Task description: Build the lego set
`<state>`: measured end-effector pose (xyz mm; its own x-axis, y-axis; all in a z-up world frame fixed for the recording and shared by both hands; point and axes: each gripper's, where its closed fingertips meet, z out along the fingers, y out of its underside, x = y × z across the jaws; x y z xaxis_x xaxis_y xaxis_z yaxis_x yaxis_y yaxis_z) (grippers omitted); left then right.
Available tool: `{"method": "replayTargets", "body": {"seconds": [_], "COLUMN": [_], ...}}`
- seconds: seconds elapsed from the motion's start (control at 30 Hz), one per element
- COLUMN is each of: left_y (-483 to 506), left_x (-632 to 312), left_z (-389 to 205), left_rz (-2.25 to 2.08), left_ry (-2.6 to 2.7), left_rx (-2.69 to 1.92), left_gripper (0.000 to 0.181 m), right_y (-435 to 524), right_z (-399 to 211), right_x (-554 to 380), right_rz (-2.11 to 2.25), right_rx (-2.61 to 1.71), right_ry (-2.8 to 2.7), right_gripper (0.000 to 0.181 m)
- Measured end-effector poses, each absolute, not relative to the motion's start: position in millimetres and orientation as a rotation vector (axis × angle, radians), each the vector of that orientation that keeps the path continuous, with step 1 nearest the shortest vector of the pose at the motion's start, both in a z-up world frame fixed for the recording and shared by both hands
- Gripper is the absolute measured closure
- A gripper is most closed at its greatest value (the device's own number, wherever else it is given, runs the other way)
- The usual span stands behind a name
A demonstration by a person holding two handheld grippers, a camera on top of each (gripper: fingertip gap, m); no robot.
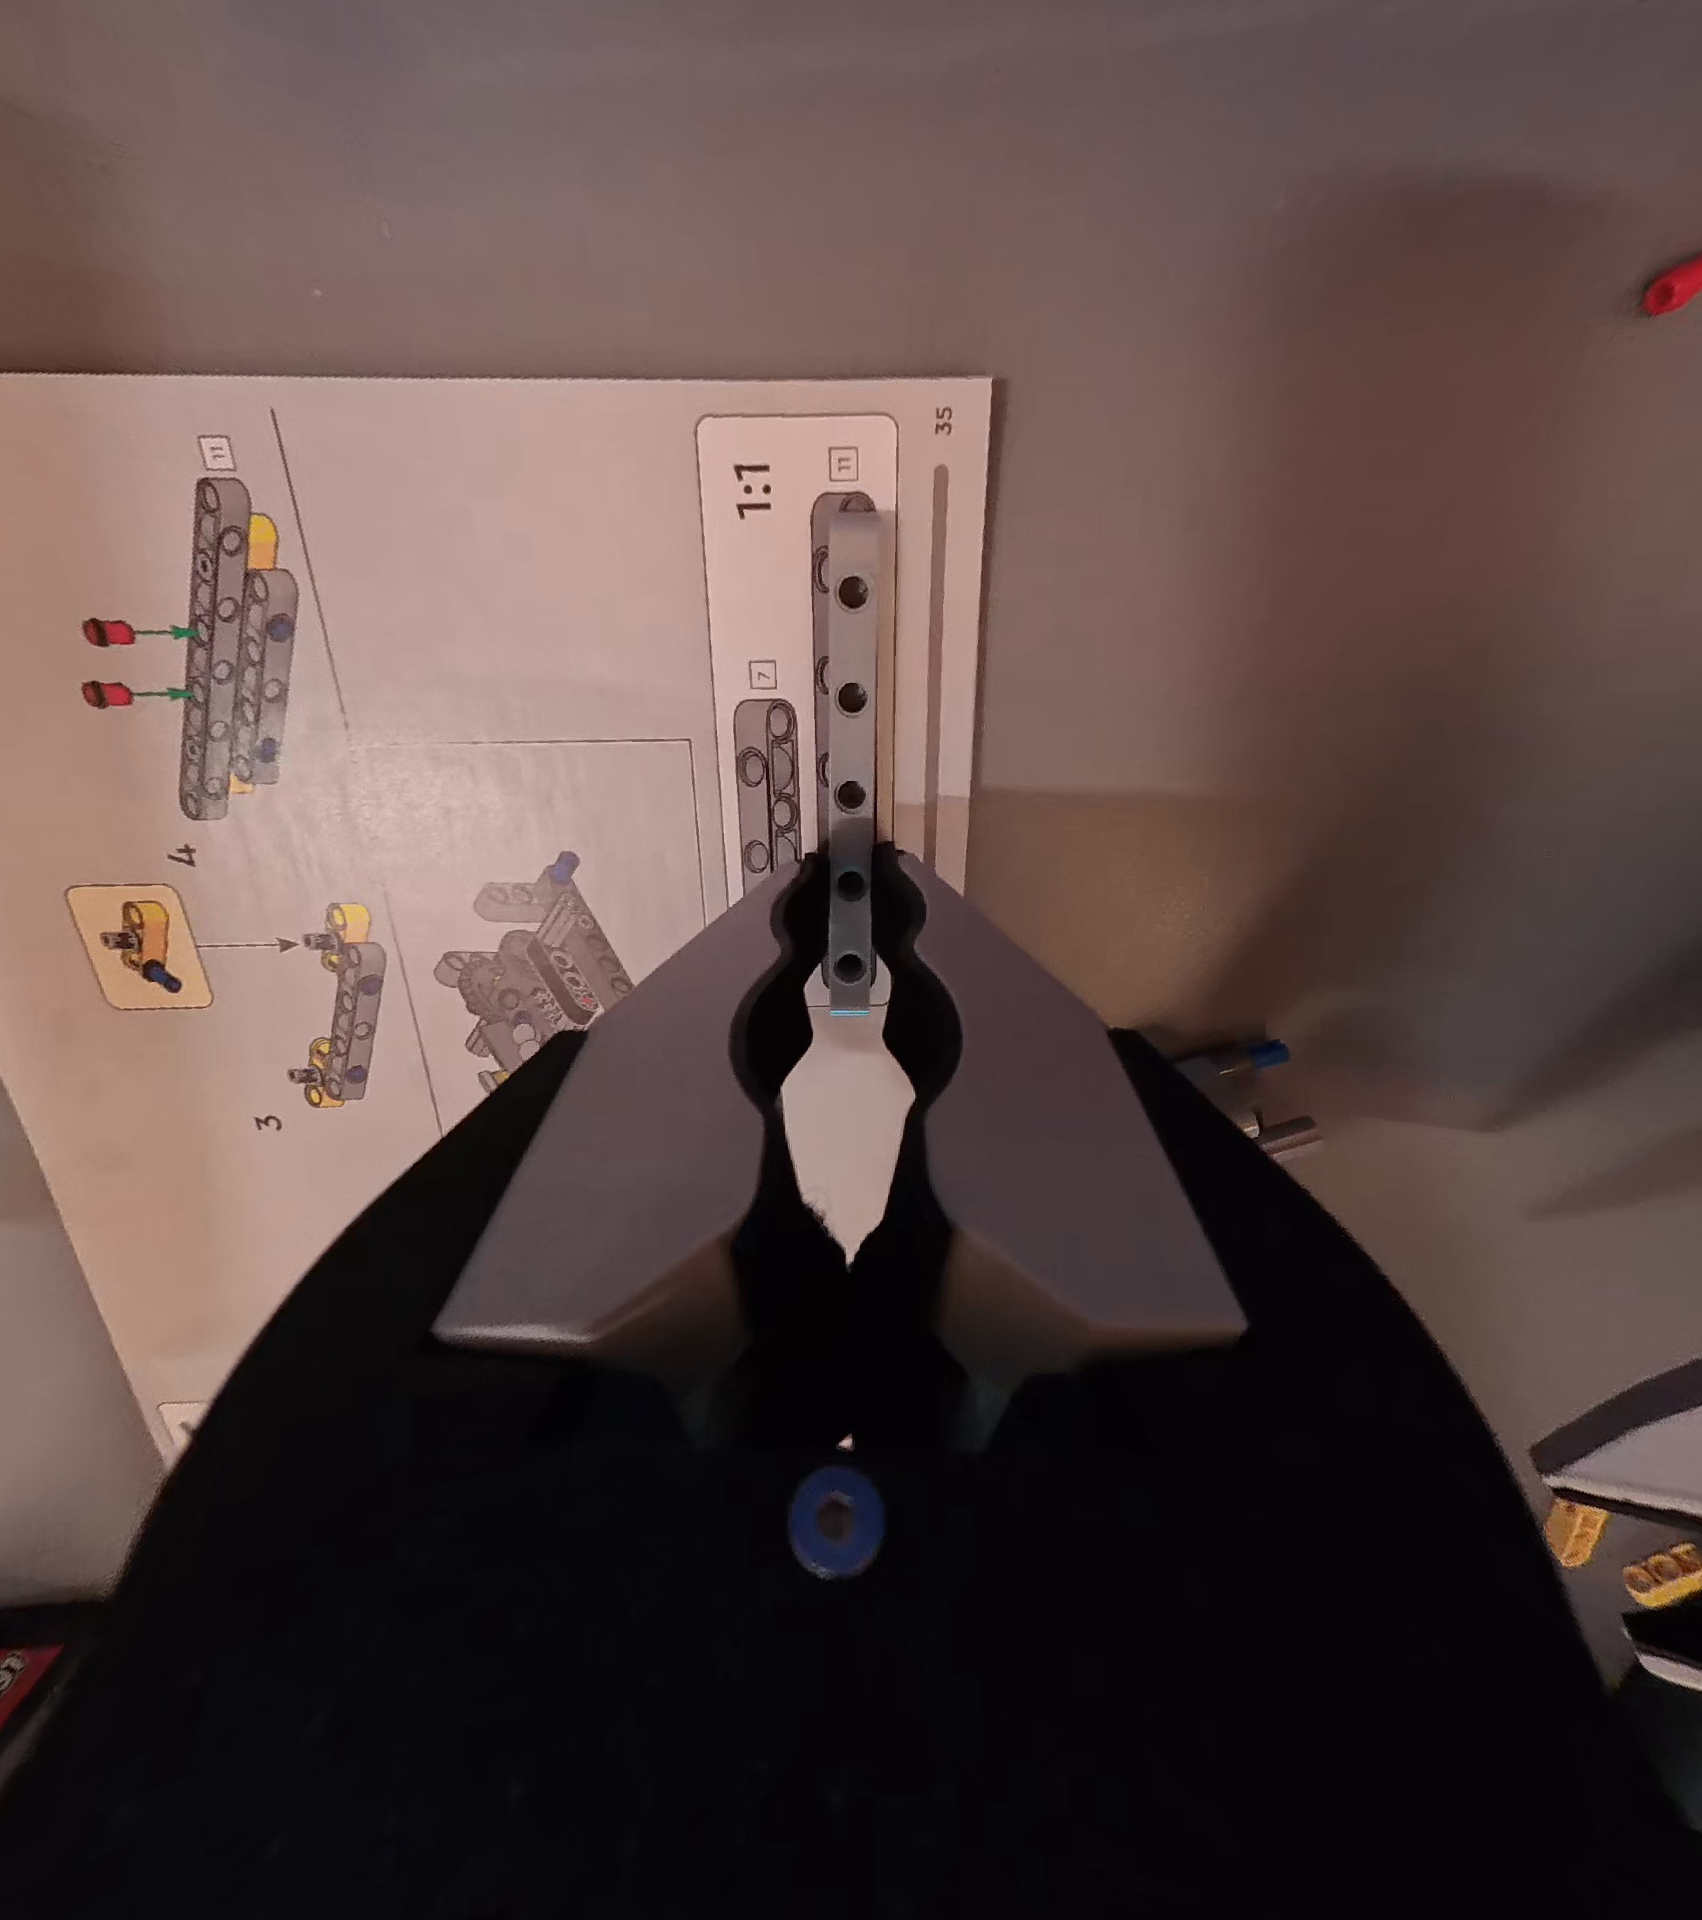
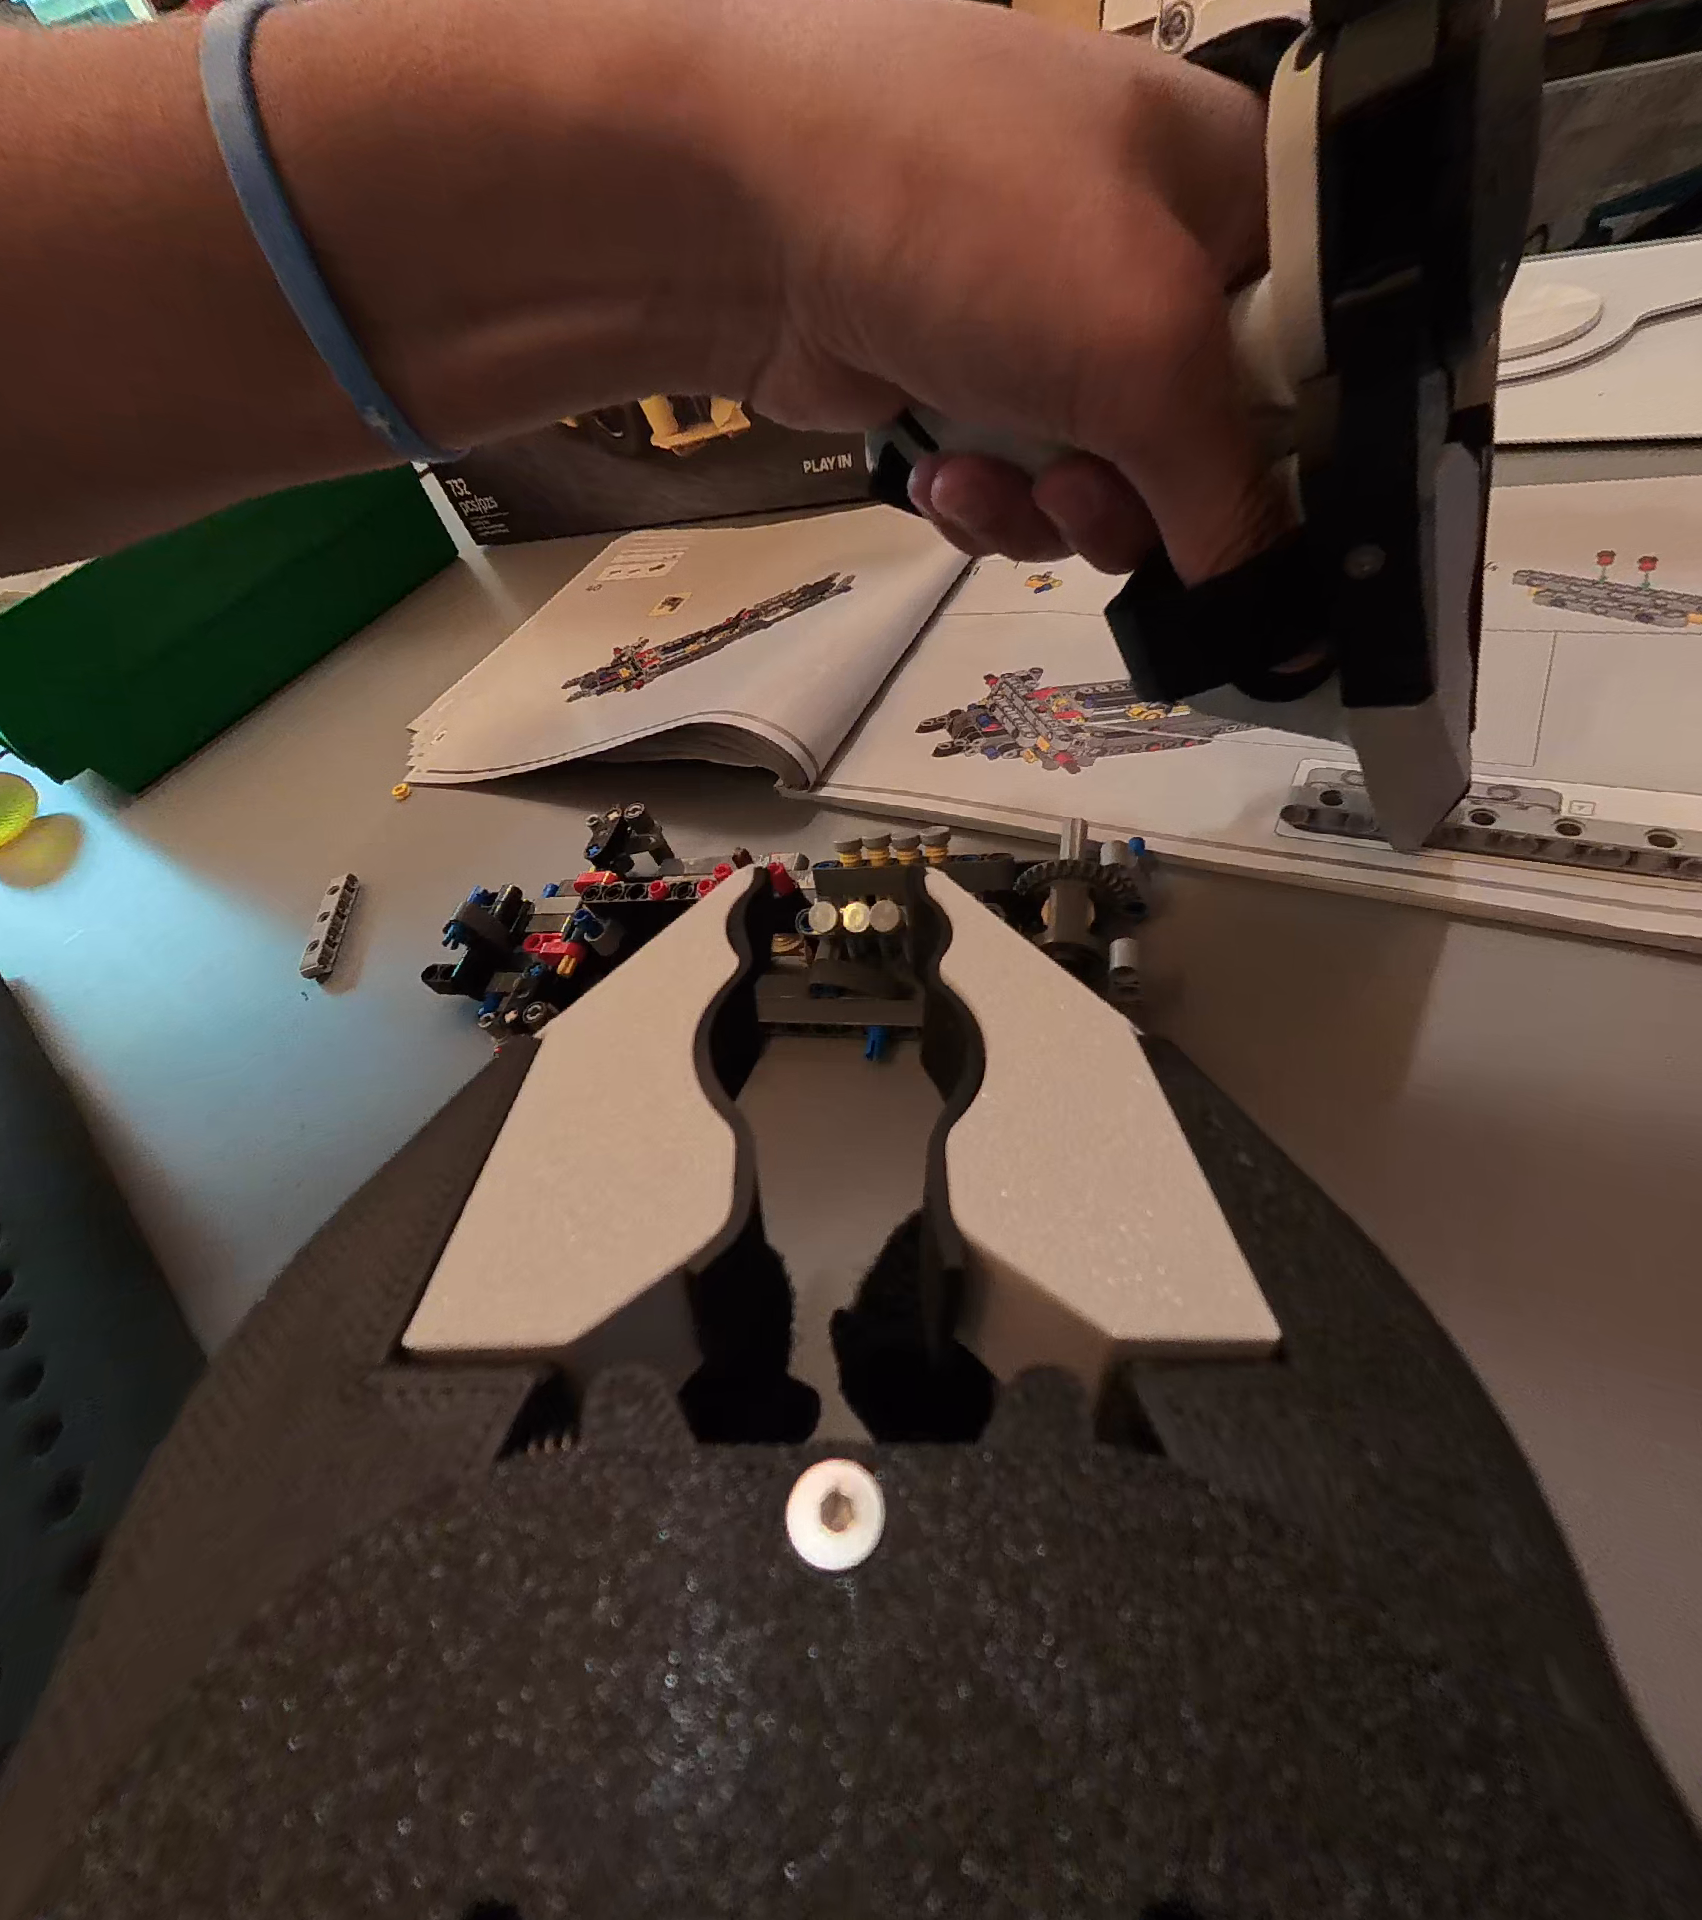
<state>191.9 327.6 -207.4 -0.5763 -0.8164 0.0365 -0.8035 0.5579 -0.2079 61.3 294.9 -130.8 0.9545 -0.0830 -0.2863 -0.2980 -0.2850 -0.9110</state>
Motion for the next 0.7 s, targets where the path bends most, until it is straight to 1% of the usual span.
{"method": "replayTargets", "body": {"seconds": [0.33,0.53,0.6,0.7], "left_y": [325,323,318,319], "left_x": [195,193,180,131], "left_z": [-207,-204,-183,-133], "left_rz": [-0.435,-0.435,-0.492,-0.576], "left_ry": [2.668,2.672,2.664,2.572], "left_rx": [-1.603,-1.56,-1.507,-1.381], "left_gripper": [0.175,0.175,0.175,0.176], "right_y": [296,293,282,255], "right_z": [-133,-131,-112,-92], "right_x": [60,63,81,117], "right_rz": [0.217,0.181,0.086,-0.025], "right_rx": [-1.867,-1.866,-1.767,-1.618], "right_ry": [0.273,0.272,0.315,0.46], "right_gripper": [0.157,0.157,0.158,0.159]}}
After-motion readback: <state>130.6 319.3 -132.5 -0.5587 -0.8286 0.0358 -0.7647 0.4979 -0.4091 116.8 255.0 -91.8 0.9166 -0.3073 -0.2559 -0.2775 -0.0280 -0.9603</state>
